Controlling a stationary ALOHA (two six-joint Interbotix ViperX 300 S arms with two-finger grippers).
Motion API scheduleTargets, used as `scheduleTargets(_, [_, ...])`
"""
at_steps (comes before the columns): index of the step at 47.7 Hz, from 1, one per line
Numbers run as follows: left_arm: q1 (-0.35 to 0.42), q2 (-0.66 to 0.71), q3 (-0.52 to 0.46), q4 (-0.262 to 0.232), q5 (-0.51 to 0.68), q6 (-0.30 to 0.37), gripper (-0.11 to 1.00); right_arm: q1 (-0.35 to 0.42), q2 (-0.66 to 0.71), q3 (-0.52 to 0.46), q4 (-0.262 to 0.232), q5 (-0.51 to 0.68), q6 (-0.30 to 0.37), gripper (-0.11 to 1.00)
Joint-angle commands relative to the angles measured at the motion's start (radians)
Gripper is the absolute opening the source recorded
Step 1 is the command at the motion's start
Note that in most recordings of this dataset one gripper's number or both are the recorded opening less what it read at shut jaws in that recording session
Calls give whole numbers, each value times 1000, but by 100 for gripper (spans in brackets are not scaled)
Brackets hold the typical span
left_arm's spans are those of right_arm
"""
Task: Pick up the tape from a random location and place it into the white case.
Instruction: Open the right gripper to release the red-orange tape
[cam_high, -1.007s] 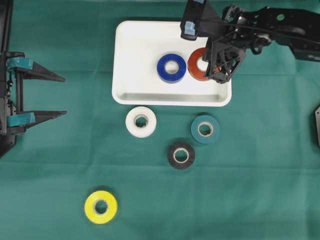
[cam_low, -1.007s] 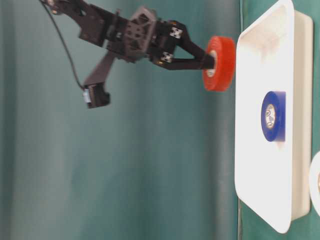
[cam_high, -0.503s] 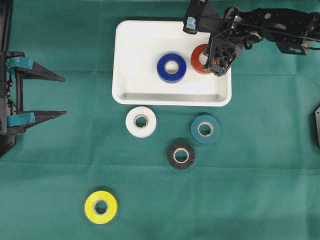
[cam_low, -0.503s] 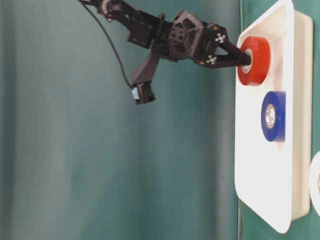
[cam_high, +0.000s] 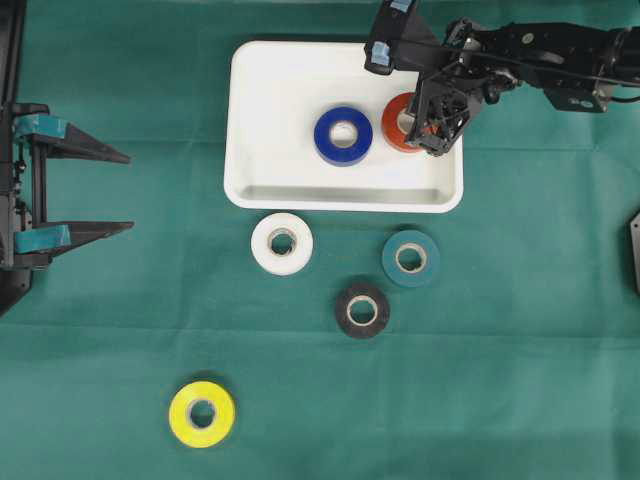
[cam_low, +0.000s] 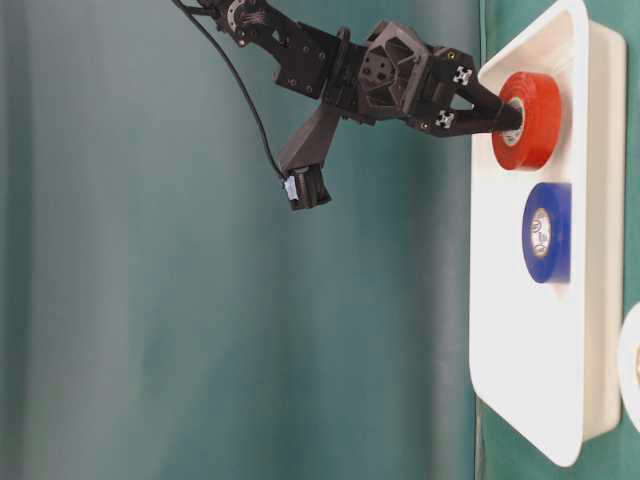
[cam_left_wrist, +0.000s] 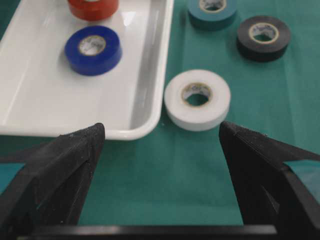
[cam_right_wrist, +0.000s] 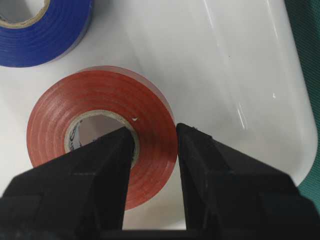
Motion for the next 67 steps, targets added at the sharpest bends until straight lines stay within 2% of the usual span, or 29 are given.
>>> scheduleTargets(1, [-2, 5, -15, -2, -5, 0, 93, 2, -14, -9, -3, -6, 2, 29])
scheduleTargets(12, [-2, 5, -15, -2, -5, 0, 93, 2, -15, -11, -3, -3, 9, 31])
scheduleTargets(13, [-2, 5, -17, -2, -5, 0, 93, 2, -15, -11, -3, -3, 9, 34])
scheduleTargets(20, [-2, 5, -15, 0, -3, 0, 93, 2, -28, -12, -8, -8, 9, 78])
scheduleTargets(24, [-2, 5, -17, -2, -5, 0, 93, 3, -43, -14, -18, -3, 14, 91])
scheduleTargets(29, [0, 5, -17, -2, -3, 0, 93, 2, -69, -17, -21, 12, 14, 87])
scheduleTargets(38, [0, 5, -17, 0, -5, 0, 93, 2, -150, -48, -37, 100, 14, 88])
scheduleTargets(50, [-2, 5, -17, -2, -3, 0, 93, 2, -219, -92, -91, 210, 34, 88])
scheduleTargets(57, [-2, 5, -18, -2, -3, 0, 93, 2, -221, -92, -114, 207, 54, 88])
scheduleTargets(67, [-2, 5, -17, -2, -2, 0, 93, 49, -221, -91, -103, 181, 61, 88])
